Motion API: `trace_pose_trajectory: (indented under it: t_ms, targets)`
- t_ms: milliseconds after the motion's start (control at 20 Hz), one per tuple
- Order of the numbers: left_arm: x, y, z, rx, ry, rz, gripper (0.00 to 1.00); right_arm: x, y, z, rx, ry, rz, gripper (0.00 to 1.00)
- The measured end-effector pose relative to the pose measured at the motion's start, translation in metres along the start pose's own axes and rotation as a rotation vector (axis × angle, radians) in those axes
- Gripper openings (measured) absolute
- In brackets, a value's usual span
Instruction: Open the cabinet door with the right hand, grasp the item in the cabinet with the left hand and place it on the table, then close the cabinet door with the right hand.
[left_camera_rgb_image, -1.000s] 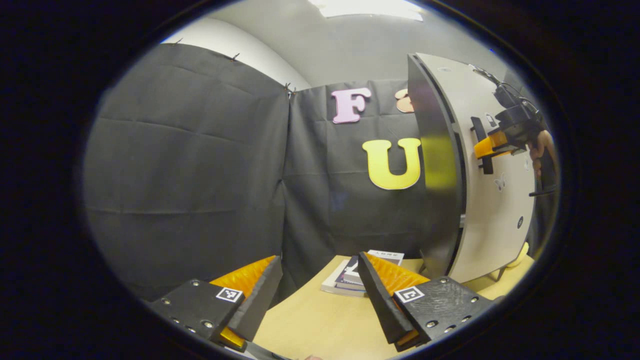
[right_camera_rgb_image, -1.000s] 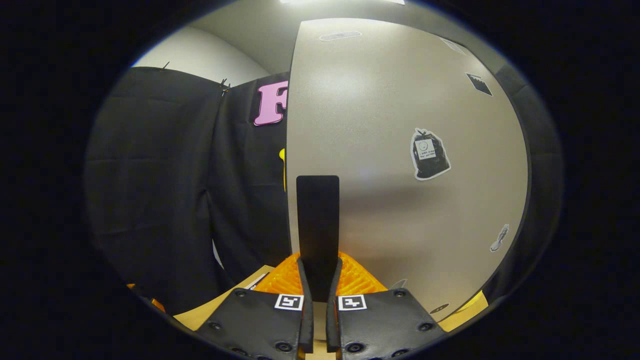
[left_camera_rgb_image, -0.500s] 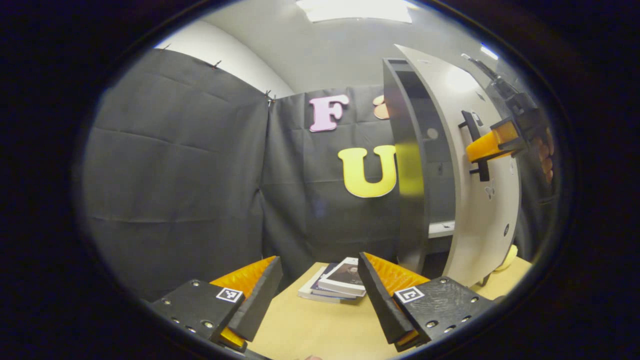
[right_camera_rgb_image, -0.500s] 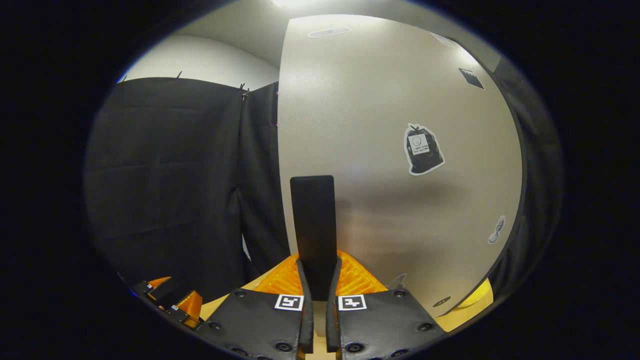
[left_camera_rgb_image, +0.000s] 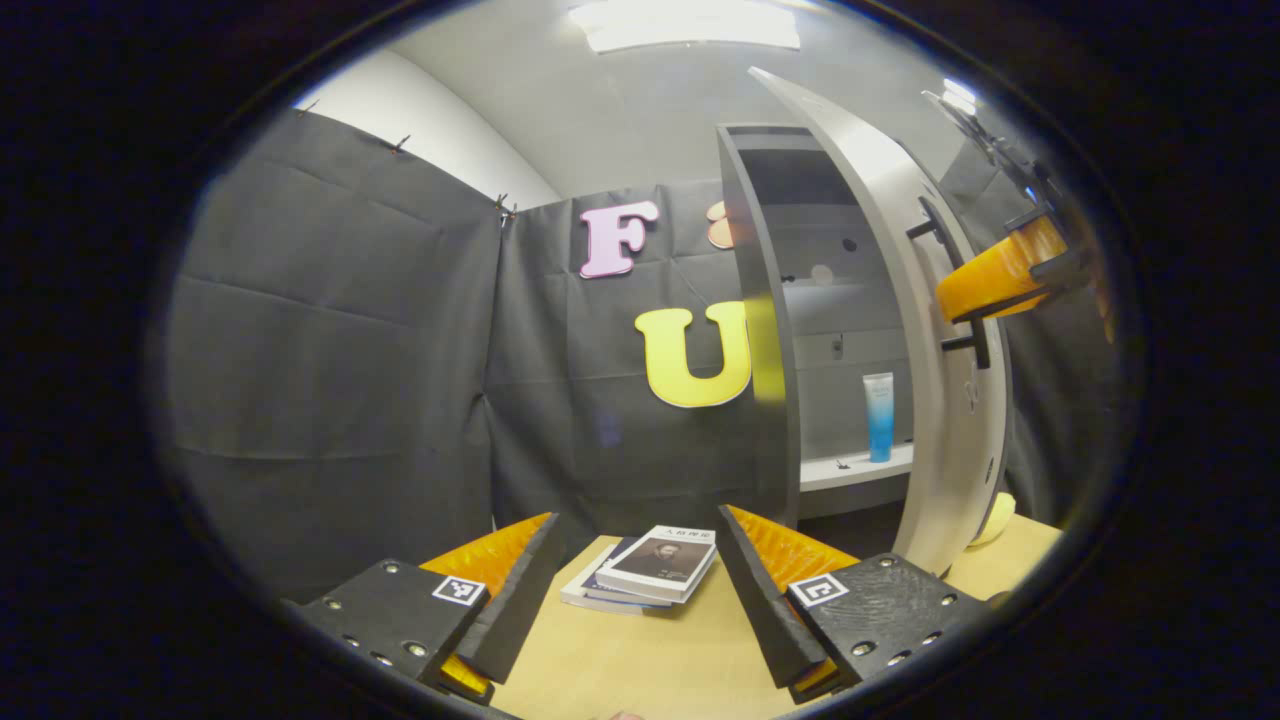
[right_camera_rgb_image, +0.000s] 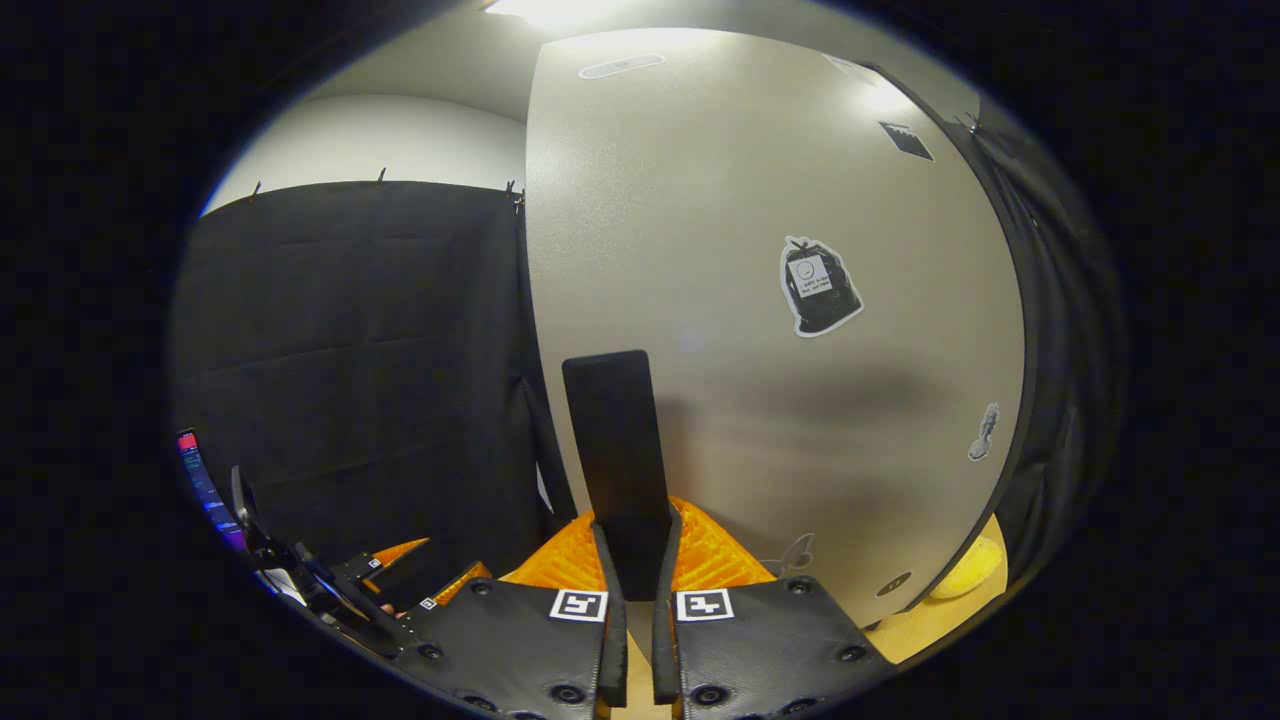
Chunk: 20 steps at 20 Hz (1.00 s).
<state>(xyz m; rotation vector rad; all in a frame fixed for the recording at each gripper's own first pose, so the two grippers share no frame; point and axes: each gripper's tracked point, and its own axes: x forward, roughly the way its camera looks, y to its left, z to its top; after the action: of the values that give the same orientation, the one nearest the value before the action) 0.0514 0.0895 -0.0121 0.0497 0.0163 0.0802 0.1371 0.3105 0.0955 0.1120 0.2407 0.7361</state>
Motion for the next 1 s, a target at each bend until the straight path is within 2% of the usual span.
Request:
trace_pose_trajectory:
  t_ms: [300,350,400,550,850,1000]
  targets:
    - [0.006,-0.029,0.005,-0.003,0.001,-0.018,0.92,-0.002,-0.008,-0.001,0.024,0.001,0.068,0.11]
    - [0.005,-0.035,0.007,-0.004,-0.002,-0.027,0.92,0.0,-0.009,-0.001,0.018,0.002,0.078,0.1]
    - [0.005,-0.043,0.009,-0.003,-0.004,-0.036,0.93,0.0,-0.009,0.0,0.02,-0.002,0.086,0.13]
    - [0.005,-0.066,0.006,-0.003,0.003,-0.069,0.93,-0.001,-0.011,-0.002,0.02,0.0,0.104,0.11]
    - [-0.001,-0.111,0.007,-0.003,0.013,-0.13,0.92,-0.003,-0.015,-0.002,0.032,-0.003,0.12,0.11]
    - [-0.004,-0.136,0.009,-0.004,0.015,-0.161,0.93,-0.005,-0.02,-0.001,0.024,-0.012,0.103,0.11]
